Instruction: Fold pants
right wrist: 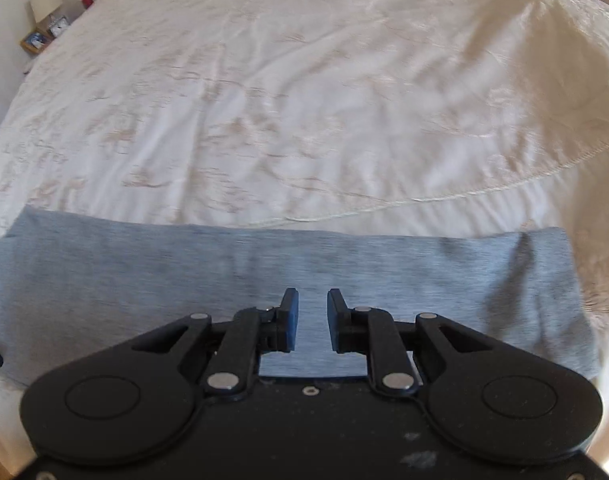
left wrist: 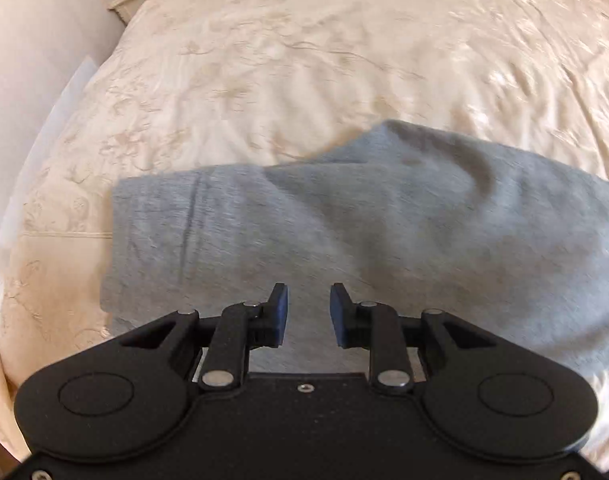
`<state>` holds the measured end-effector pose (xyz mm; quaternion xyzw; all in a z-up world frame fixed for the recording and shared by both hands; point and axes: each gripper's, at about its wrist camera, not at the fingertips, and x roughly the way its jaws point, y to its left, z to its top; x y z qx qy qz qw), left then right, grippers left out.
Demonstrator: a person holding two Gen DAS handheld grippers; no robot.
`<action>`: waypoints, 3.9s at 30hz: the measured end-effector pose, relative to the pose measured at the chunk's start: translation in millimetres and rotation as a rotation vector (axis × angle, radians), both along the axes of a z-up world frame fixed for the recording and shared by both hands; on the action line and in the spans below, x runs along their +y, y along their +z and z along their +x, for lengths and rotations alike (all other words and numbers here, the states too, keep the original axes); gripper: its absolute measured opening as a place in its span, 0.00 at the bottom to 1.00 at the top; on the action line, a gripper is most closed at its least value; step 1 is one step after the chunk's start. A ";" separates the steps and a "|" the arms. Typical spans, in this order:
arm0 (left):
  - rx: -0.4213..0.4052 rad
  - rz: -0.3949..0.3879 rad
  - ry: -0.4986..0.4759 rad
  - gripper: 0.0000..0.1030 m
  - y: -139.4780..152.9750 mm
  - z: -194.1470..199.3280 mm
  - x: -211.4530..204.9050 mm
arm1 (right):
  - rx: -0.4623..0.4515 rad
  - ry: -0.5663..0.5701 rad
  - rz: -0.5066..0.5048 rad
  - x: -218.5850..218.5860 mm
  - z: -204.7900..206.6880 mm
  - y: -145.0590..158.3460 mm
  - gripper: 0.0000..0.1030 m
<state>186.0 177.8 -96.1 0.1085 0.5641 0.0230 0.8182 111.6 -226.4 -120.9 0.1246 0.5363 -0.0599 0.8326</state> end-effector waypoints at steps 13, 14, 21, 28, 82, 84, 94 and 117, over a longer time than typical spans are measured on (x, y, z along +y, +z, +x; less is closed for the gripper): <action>0.318 -0.200 0.169 0.36 -67.9 10.5 116.5 | 0.025 0.739 0.107 312.1 16.3 -18.6 0.24; 0.319 -0.206 0.161 0.36 -68.3 8.7 117.0 | 0.017 0.788 0.081 326.6 11.5 -21.7 0.24; 0.332 -0.237 0.132 0.34 -68.4 15.2 120.1 | -0.024 0.931 -0.064 378.5 10.8 -39.1 0.25; 0.227 -0.267 0.100 0.33 -16.8 29.3 122.4 | 0.017 0.910 0.055 369.3 23.5 -38.5 0.04; 0.148 -0.137 -0.011 0.29 -70.0 78.2 47.2 | -0.043 0.425 0.200 287.7 179.4 -21.5 0.30; 0.145 -0.141 -0.009 0.29 -69.2 75.2 46.6 | -0.046 0.409 0.179 284.6 203.4 -27.2 0.30; 0.136 -0.170 -0.011 0.29 -70.5 70.1 62.2 | 0.150 0.430 0.264 305.8 215.7 -78.7 0.30; 0.123 -0.191 -0.022 0.29 -63.4 58.9 72.2 | 0.319 -0.134 0.696 226.7 225.0 -117.2 0.10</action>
